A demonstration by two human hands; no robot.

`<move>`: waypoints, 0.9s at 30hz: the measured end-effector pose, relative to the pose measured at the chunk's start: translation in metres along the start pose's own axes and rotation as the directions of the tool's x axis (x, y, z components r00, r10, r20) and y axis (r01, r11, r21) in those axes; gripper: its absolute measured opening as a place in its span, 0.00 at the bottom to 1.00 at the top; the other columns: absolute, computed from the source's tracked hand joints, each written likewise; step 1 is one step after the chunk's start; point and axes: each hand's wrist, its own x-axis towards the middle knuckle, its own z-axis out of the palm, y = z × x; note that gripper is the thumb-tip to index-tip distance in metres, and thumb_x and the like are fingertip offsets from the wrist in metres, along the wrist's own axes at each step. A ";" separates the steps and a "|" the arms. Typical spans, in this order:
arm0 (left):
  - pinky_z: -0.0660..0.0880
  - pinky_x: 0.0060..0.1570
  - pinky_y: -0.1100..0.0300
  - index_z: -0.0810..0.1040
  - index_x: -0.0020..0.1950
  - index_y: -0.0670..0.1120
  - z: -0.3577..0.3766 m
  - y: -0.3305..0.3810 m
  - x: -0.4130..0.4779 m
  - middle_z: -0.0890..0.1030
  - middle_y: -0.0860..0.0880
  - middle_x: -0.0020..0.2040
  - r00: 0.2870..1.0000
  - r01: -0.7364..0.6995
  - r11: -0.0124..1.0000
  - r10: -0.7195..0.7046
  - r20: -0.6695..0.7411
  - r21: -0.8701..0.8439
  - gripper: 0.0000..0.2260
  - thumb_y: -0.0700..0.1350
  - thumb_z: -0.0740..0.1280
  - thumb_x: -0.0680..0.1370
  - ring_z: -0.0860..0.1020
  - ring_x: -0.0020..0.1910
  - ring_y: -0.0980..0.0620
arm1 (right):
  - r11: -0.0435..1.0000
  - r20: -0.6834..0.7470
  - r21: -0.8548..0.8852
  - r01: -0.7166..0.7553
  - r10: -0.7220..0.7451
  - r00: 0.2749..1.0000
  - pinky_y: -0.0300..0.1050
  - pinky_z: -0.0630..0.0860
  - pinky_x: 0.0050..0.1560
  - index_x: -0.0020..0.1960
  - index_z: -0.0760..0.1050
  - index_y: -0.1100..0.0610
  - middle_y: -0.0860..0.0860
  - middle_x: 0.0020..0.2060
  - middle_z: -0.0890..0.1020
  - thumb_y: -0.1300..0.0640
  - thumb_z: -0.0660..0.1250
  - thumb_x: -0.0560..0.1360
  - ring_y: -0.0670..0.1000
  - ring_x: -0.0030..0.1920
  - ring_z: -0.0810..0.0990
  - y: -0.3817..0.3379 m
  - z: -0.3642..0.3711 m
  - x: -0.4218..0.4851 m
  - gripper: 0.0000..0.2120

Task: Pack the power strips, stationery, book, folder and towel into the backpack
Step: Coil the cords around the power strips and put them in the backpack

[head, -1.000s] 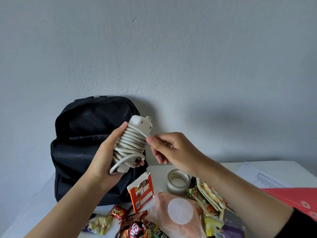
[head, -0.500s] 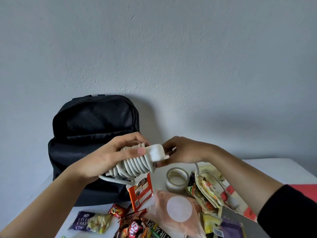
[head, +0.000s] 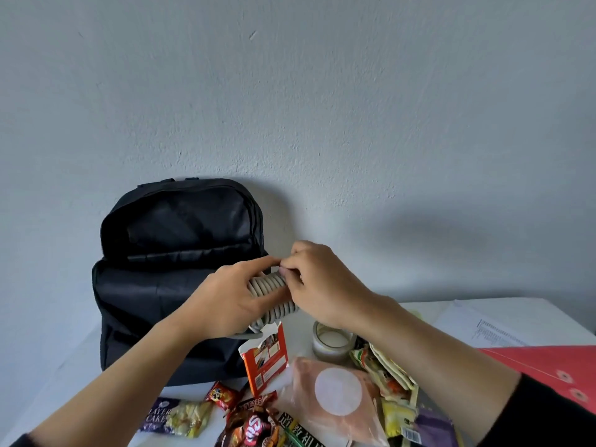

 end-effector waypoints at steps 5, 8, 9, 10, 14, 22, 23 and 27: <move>0.82 0.47 0.52 0.76 0.62 0.66 0.002 0.001 -0.004 0.84 0.62 0.48 0.992 -0.002 0.998 0.009 -0.125 0.055 0.21 0.72 0.62 0.73 0.83 0.45 0.61 | 0.998 -0.029 0.063 -0.016 0.018 0.999 0.35 0.64 0.39 0.47 0.83 0.58 0.49 0.49 0.70 0.54 0.64 0.83 0.45 0.41 0.72 0.004 -0.006 -0.003 0.13; 0.82 0.47 0.53 0.79 0.60 0.63 0.001 -0.006 -0.002 0.84 0.60 0.49 0.977 0.057 0.998 -0.056 -0.205 0.002 0.24 0.74 0.61 0.72 0.83 0.46 0.59 | 0.974 -0.068 0.219 -0.051 0.067 0.995 0.31 0.69 0.45 0.57 0.85 0.54 0.48 0.48 0.73 0.56 0.66 0.82 0.45 0.46 0.77 0.006 -0.007 -0.004 0.10; 0.82 0.49 0.54 0.80 0.59 0.61 0.000 -0.008 -0.002 0.85 0.58 0.49 0.969 0.080 0.993 -0.098 -0.225 -0.086 0.24 0.74 0.63 0.71 0.83 0.47 0.59 | 0.965 -0.083 0.261 -0.037 0.060 0.995 0.32 0.71 0.45 0.61 0.84 0.53 0.48 0.48 0.73 0.56 0.67 0.82 0.46 0.45 0.80 0.006 -0.006 -0.005 0.10; 0.82 0.50 0.54 0.81 0.58 0.60 -0.001 -0.009 -0.002 0.85 0.56 0.49 0.960 0.093 0.975 -0.141 -0.243 -0.199 0.22 0.72 0.66 0.72 0.84 0.47 0.57 | 0.954 -0.101 0.298 -0.015 0.048 0.994 0.33 0.73 0.45 0.63 0.83 0.53 0.47 0.47 0.74 0.58 0.68 0.81 0.46 0.42 0.82 0.008 -0.005 -0.007 0.12; 0.81 0.41 0.62 0.84 0.55 0.50 -0.003 0.002 -0.003 0.86 0.45 0.47 0.931 0.061 0.805 -0.259 -0.257 -0.590 0.14 0.57 0.71 0.76 0.85 0.42 0.51 | 0.851 -0.151 0.525 0.014 0.077 0.985 0.40 0.75 0.38 0.57 0.82 0.54 0.48 0.43 0.77 0.58 0.70 0.80 0.50 0.33 0.81 0.011 -0.003 -0.015 0.07; 0.80 0.31 0.55 0.78 0.63 0.39 -0.010 0.023 -0.008 0.82 0.39 0.47 0.959 0.091 0.428 -0.282 -0.037 -0.899 0.23 0.57 0.66 0.80 0.80 0.39 0.40 | 0.715 0.112 0.690 -0.115 0.052 0.992 0.42 0.72 0.38 0.39 0.73 0.65 0.53 0.29 0.74 0.39 0.59 0.81 0.51 0.30 0.72 0.024 -0.009 -0.024 0.29; 0.81 0.32 0.55 0.77 0.65 0.38 -0.011 0.024 -0.008 0.82 0.38 0.47 0.963 0.090 0.419 -0.270 -0.029 -0.904 0.24 0.57 0.66 0.80 0.80 0.40 0.40 | 0.745 0.126 0.652 -0.140 0.075 0.989 0.43 0.72 0.40 0.37 0.73 0.63 0.53 0.29 0.73 0.35 0.58 0.80 0.51 0.31 0.72 0.026 -0.009 -0.024 0.31; 0.81 0.36 0.53 0.77 0.64 0.36 -0.013 0.026 -0.009 0.81 0.39 0.45 0.972 0.093 0.377 -0.236 0.001 -0.922 0.26 0.57 0.64 0.80 0.79 0.38 0.41 | 0.831 0.286 0.485 -0.272 0.143 0.947 0.44 0.71 0.46 0.31 0.69 0.60 0.57 0.30 0.70 0.17 0.52 0.67 0.53 0.33 0.69 0.038 -0.006 -0.023 0.43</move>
